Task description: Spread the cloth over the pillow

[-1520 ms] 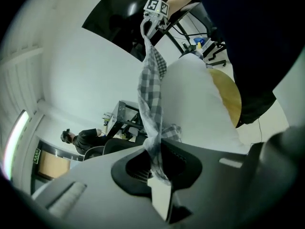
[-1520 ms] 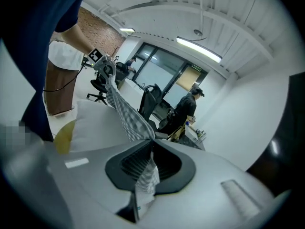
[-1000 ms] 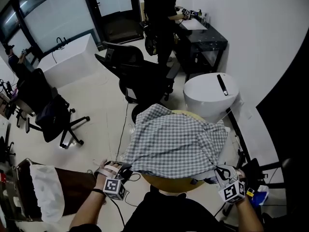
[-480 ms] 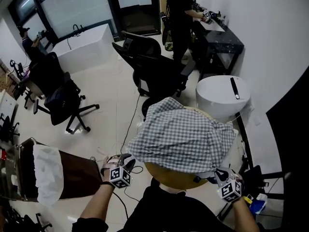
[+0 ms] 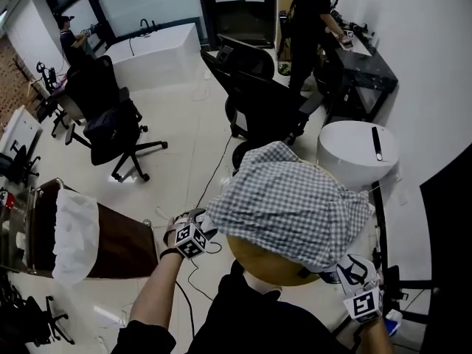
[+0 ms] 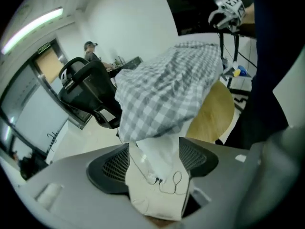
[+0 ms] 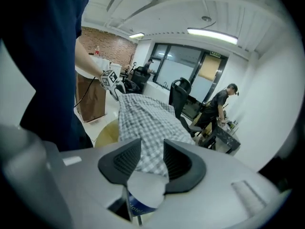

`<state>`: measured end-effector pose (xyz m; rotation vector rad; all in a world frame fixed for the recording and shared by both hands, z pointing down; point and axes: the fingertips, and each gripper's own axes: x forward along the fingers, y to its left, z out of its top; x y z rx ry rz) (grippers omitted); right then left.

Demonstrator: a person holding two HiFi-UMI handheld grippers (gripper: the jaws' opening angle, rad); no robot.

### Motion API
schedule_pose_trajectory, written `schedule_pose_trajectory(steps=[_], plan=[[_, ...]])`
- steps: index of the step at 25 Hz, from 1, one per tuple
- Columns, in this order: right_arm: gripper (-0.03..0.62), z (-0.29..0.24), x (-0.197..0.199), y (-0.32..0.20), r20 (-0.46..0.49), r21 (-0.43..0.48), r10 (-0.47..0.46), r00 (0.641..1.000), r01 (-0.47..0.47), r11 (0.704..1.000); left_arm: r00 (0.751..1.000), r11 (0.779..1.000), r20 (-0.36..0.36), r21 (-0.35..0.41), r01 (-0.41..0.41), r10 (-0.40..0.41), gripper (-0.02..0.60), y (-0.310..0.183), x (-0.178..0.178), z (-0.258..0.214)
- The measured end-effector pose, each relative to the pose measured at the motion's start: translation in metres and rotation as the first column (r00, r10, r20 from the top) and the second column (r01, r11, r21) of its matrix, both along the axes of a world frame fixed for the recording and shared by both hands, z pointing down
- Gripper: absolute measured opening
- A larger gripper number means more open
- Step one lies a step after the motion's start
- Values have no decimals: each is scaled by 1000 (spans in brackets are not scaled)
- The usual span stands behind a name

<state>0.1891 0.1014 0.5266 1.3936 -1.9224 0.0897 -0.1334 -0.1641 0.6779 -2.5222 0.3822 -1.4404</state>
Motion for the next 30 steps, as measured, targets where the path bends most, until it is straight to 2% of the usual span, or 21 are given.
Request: schedule_pose_trajectory(steps=[2,3,5,7,8,11,15,17,20,23,25,27,30], plan=[[158,-19,-9,-9,13,19,-23,1000,22,1000,994,999,-105,-26,36,-39,262,-4,10,-13],[158,-26,-17,-17,20,27,-40,999,40,999,991,999,-132,-32,27,-31,232,-3,14,-17],[158,-39,-34,-37,31,44,-74,997,72,996,990,1000,-139,-10,-28,27,137,1,20,-20],[158,-49,-51,-64,37,59,-99,994,97,994,987,993,-127,67,-92,100,45,4,26,-28],[158,-53,-63,-79,41,64,-115,993,112,992,983,986,-128,122,-116,131,28,4,30,-37],[158,-57,-105,-126,54,62,-190,980,186,981,967,951,-160,271,-149,197,18,5,35,-76],[158,-51,-162,-189,83,15,-316,945,316,949,947,909,-162,364,-203,277,14,4,26,-111],[158,-50,-195,-215,102,-15,-391,915,394,919,934,899,-159,364,-245,319,11,3,21,-118],[163,-52,-245,-243,129,-58,-494,859,504,862,923,902,-179,338,-269,342,7,-13,22,-126],[184,-48,-281,-262,149,-96,-538,830,554,827,912,910,-214,307,-277,350,6,-32,31,-136],[193,-36,-292,-272,62,-135,-559,827,562,816,898,922,-260,255,-290,355,6,-39,39,-143],[198,-17,-291,-282,-94,-181,-571,816,550,815,887,931,-302,214,-295,350,6,-47,47,-153],[180,-3,-277,-297,-274,-178,-541,795,511,841,885,936,-315,190,-296,344,6,-57,56,-161]])
